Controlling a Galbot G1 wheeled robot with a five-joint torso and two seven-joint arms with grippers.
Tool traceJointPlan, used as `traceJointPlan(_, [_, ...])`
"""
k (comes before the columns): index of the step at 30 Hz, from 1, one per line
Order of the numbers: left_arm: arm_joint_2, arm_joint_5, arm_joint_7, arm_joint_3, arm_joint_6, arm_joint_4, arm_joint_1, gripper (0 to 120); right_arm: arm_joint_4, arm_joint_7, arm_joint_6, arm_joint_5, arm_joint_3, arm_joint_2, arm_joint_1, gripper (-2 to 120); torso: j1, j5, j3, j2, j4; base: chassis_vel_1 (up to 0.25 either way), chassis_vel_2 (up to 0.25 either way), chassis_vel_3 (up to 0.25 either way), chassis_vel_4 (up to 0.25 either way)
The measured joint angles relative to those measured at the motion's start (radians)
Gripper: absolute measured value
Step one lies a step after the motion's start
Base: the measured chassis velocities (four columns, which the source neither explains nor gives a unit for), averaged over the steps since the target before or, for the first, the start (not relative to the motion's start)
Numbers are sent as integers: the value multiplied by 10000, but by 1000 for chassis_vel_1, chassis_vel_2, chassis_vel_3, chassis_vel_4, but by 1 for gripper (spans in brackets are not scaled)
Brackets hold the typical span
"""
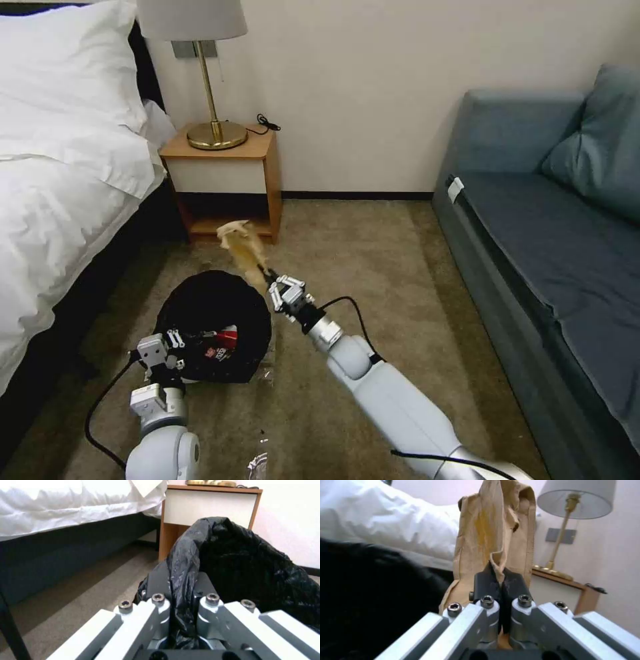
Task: Pick up the trash bin, then pick up the garbage on the floor and place it into the trash bin.
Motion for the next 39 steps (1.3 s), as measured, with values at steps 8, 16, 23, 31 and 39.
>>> traceJointPlan(8, [71,3,-26,65,81,-85,-40,5,-243,-57,209,-397,-208,83,-414,0,0,2,0,0,-1,0,0,0,0])
traceJointPlan(16, [-5,148,-53,307,86,-130,-41,5,-965,-237,516,-988,-213,577,-665,0,0,1,1,0,0,0,0,0,0])
traceJointPlan(23, [-28,168,-92,369,116,-240,-53,5,-1176,-186,607,-1276,-177,693,-732,4,0,0,1,0,0,0,0,0,0])
traceJointPlan(31, [35,153,-95,310,134,-244,-52,5,-1264,-219,642,-1315,-131,788,-643,38,0,0,1,0,-1,0,0,0,0])
traceJointPlan(39, [131,68,-98,225,173,-271,-2,5,-1219,-202,656,-1114,-41,931,-415,68,0,0,1,0,0,0,0,0,0])
